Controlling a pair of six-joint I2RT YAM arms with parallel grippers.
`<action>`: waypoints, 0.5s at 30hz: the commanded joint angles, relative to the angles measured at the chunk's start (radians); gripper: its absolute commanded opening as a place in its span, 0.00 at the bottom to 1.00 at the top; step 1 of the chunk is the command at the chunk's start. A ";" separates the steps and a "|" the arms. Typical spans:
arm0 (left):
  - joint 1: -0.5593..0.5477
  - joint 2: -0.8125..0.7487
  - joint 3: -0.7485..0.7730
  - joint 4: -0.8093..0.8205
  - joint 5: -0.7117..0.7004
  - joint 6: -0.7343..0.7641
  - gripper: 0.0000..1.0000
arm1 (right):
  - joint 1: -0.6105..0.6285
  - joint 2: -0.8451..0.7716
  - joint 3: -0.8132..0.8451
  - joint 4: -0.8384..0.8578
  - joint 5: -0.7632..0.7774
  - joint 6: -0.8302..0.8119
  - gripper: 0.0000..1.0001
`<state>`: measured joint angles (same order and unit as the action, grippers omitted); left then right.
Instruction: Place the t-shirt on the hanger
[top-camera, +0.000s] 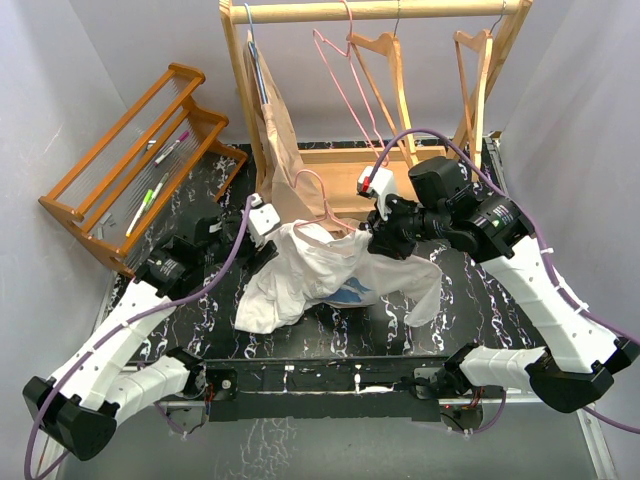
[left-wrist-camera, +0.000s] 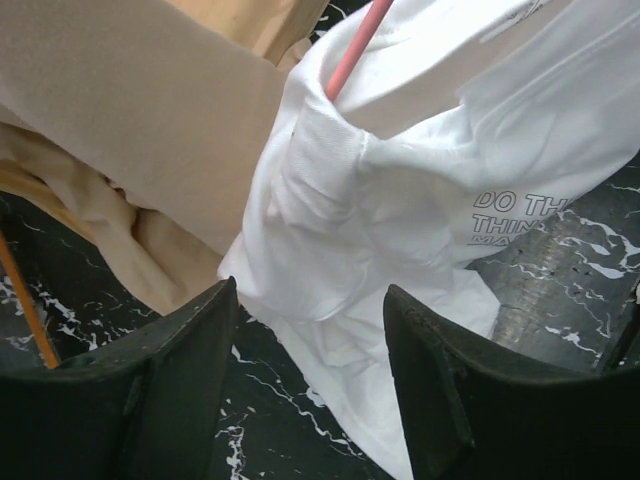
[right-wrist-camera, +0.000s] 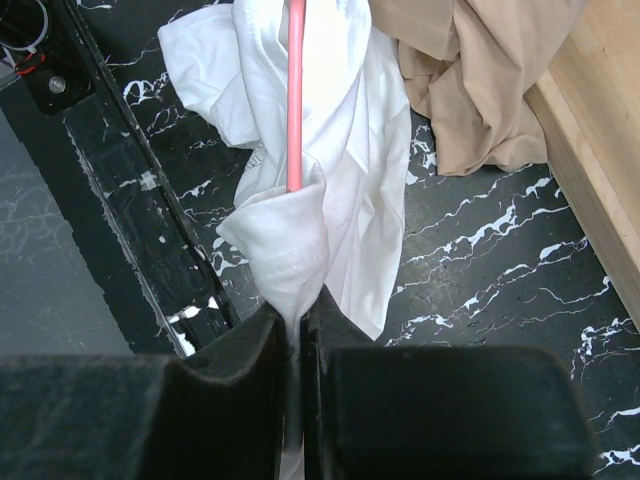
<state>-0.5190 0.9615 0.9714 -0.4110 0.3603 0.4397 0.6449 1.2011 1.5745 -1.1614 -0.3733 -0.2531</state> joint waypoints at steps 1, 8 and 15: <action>0.005 -0.045 -0.024 0.091 -0.032 -0.019 0.55 | -0.003 -0.023 0.033 0.029 -0.016 0.008 0.08; 0.004 -0.057 -0.097 0.155 -0.023 -0.143 0.48 | -0.005 -0.017 0.039 0.029 -0.012 0.014 0.08; 0.003 -0.059 -0.128 0.141 0.075 -0.190 0.59 | -0.008 -0.016 0.038 0.029 -0.013 0.028 0.08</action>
<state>-0.5190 0.9211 0.8562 -0.2878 0.3614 0.3012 0.6449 1.2011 1.5745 -1.1645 -0.3733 -0.2401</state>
